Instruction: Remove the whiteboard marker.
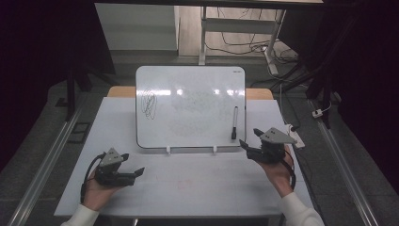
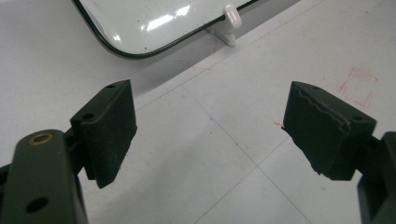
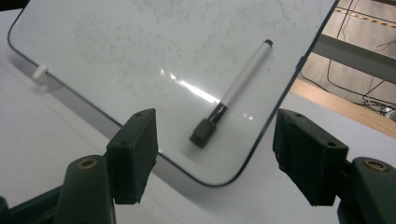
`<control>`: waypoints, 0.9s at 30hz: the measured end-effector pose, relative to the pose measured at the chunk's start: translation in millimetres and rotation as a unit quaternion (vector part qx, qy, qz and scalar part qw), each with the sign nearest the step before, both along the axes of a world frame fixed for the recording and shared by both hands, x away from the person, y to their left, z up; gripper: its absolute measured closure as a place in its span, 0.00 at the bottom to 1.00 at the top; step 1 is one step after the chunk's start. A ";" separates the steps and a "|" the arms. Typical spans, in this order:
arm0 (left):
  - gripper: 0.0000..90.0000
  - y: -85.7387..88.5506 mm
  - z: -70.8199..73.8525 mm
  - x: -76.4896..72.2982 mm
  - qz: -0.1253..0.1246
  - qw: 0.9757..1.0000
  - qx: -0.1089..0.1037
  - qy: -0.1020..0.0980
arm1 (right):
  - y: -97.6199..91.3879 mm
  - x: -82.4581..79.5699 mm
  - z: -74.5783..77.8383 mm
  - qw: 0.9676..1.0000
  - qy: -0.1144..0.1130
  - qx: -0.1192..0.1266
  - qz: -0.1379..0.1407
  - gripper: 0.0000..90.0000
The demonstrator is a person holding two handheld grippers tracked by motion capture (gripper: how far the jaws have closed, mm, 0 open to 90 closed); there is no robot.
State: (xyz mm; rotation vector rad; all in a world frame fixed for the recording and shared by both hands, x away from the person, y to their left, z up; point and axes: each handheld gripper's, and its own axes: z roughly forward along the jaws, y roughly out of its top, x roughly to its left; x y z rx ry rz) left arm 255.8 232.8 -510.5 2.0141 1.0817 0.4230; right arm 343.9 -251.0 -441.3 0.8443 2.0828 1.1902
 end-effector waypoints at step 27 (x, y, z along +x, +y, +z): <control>0.20 -4.6 -4.3 1.0 -0.011 1.000 0.025 -0.002 | 58.8 89.8 5.0 0.991 0.031 -0.028 -0.130 0.61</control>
